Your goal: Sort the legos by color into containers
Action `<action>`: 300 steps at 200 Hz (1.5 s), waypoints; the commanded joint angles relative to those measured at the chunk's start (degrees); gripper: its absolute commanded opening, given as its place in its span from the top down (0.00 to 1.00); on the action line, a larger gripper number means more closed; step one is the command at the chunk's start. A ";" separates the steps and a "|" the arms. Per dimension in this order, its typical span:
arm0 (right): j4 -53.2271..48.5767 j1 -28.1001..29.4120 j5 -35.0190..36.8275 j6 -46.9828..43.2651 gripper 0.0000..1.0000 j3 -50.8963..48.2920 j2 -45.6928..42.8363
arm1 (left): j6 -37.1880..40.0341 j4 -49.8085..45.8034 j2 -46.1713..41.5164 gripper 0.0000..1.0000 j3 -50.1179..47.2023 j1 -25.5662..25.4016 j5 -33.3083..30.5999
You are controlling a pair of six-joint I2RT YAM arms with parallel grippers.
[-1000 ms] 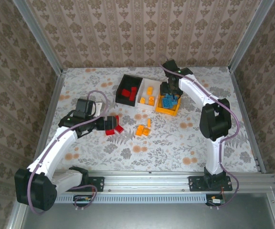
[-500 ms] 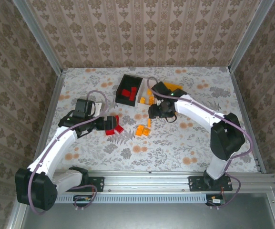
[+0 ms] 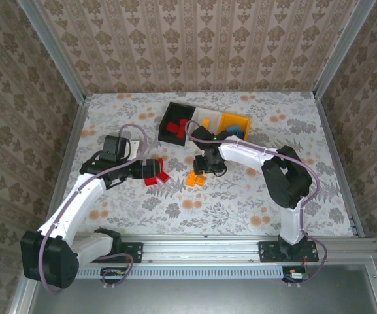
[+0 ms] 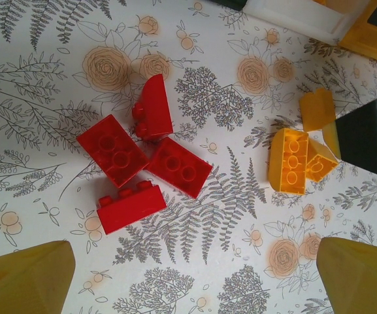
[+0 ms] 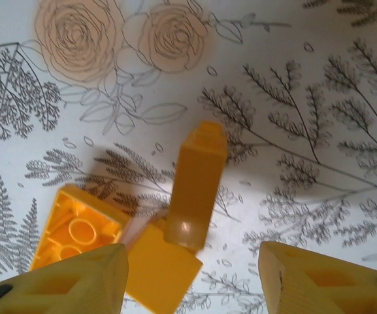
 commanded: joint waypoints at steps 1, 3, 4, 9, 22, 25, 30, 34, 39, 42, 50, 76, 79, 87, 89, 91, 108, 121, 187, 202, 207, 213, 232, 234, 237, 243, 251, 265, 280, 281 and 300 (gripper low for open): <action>-0.13 -0.05 0.16 0.45 0.46 2.60 1.76 | 0.23 -0.18 -0.80 0.03 -0.52 0.42 0.39; -0.12 -0.02 0.21 0.41 0.46 2.68 1.90 | 0.23 -0.18 -0.78 0.03 -0.55 0.42 0.39; -0.16 -0.01 0.21 0.41 0.46 2.74 1.92 | 0.23 -0.18 -0.79 0.03 -0.57 0.47 0.43; -0.33 -0.02 0.37 0.32 0.46 3.01 2.36 | 0.24 -0.18 -0.79 0.03 -0.54 0.52 0.47; -0.73 -0.07 0.95 0.18 0.48 3.56 3.24 | 0.34 -0.16 -0.84 0.03 -0.52 0.53 0.41; -0.78 -0.02 1.05 0.16 0.49 3.64 3.43 | 0.32 -0.17 -0.84 0.03 -0.58 0.51 0.45; -0.83 -0.01 1.08 0.07 0.50 3.89 3.67 | 0.31 -0.18 -0.84 0.03 -0.47 0.53 0.44; -0.82 -0.05 1.10 0.08 0.51 3.96 3.97 | 0.28 -0.18 -0.89 0.03 -0.55 0.51 0.48; -0.90 -0.01 1.23 0.05 0.53 4.08 4.19 | 0.33 -0.16 -0.84 0.03 -0.52 0.55 0.48; -0.91 -0.07 1.29 0.06 0.54 4.17 4.28 | 0.32 -0.21 -0.88 0.03 -0.55 0.51 0.48; -1.06 -0.03 1.59 0.09 0.56 4.35 4.56 | 0.32 -0.27 -0.88 0.03 -0.55 0.51 0.48; -1.45 -0.10 2.48 0.05 0.62 4.59 4.91 | 0.33 -0.11 -0.90 0.03 -0.51 0.51 0.57; -1.54 -0.10 2.54 0.06 0.63 4.64 4.93 | 0.32 -0.15 -0.96 0.03 -0.56 0.51 0.57; -1.60 -0.10 2.66 0.11 0.67 4.63 4.73 | 0.32 -0.15 -0.98 0.03 -0.51 0.51 0.57; -1.65 -0.14 2.64 0.06 0.68 4.64 4.64 | 0.32 -0.17 -1.04 0.03 -0.57 0.51 0.57; -1.76 -0.11 2.66 0.05 0.69 4.62 4.64 | 0.36 -0.13 -1.02 0.03 -0.59 0.51 0.52; -1.90 -0.04 2.95 0.22 0.74 4.43 3.65 | 0.24 -0.18 -1.13 0.03 -0.61 0.52 0.48; -2.14 -0.08 3.37 0.29 0.77 4.47 2.53 | 0.27 -0.09 -1.09 0.03 -0.59 0.54 0.53; -8.02 -0.16 6.43 -1.97 0.80 11.57 -5.82 | 0.23 0.00 -1.50 0.02 -0.59 0.51 0.82; -10.20 -0.56 7.83 -3.45 0.80 16.16 -6.33 | 0.24 0.05 -1.51 0.02 -0.59 0.51 0.99; -10.94 -0.81 8.25 -4.20 0.80 17.99 -6.20 | 0.28 0.00 -1.50 0.02 -0.60 0.51 1.00; -11.82 -1.24 8.93 -5.08 0.80 20.20 -5.83 | 0.24 0.00 -1.49 0.02 -0.60 0.51 1.07; -14.83 -3.38 9.76 -7.46 0.80 28.73 -2.63 | -0.03 -0.31 -1.44 0.02 -0.56 0.51 1.51; -15.11 -3.60 9.76 -7.65 0.80 29.80 -2.27 | -0.10 -0.34 -1.47 0.02 -0.54 0.51 1.55; -15.55 -3.95 9.85 -7.96 0.80 31.21 -1.55 | -0.16 -0.47 -1.54 0.02 -0.50 0.51 1.66; -16.29 -4.78 10.05 -8.69 0.80 33.82 -0.05 | -0.34 -0.61 -1.67 0.02 -0.48 0.53 1.79; -17.05 -5.78 10.22 -9.31 0.80 37.18 2.12 | -0.67 -0.79 -1.91 0.01 -0.58 0.51 2.16; -17.93 -7.69 9.53 -10.02 0.80 42.59 6.19 | -1.15 -0.87 -2.12 0.01 -1.07 0.55 3.13; -18.28 -9.50 8.79 -10.26 0.80 47.35 10.85 | -1.42 -1.40 -2.16 0.00 -1.68 0.45 3.70; -18.34 -9.63 8.67 -10.25 0.80 47.79 11.19 | -1.48 -1.40 -2.18 0.00 -1.71 0.44 3.71; -19.39 -11.29 7.37 -10.46 0.81 53.70 17.06 | -1.73 -1.93 -2.04 0.00 -2.28 0.36 4.66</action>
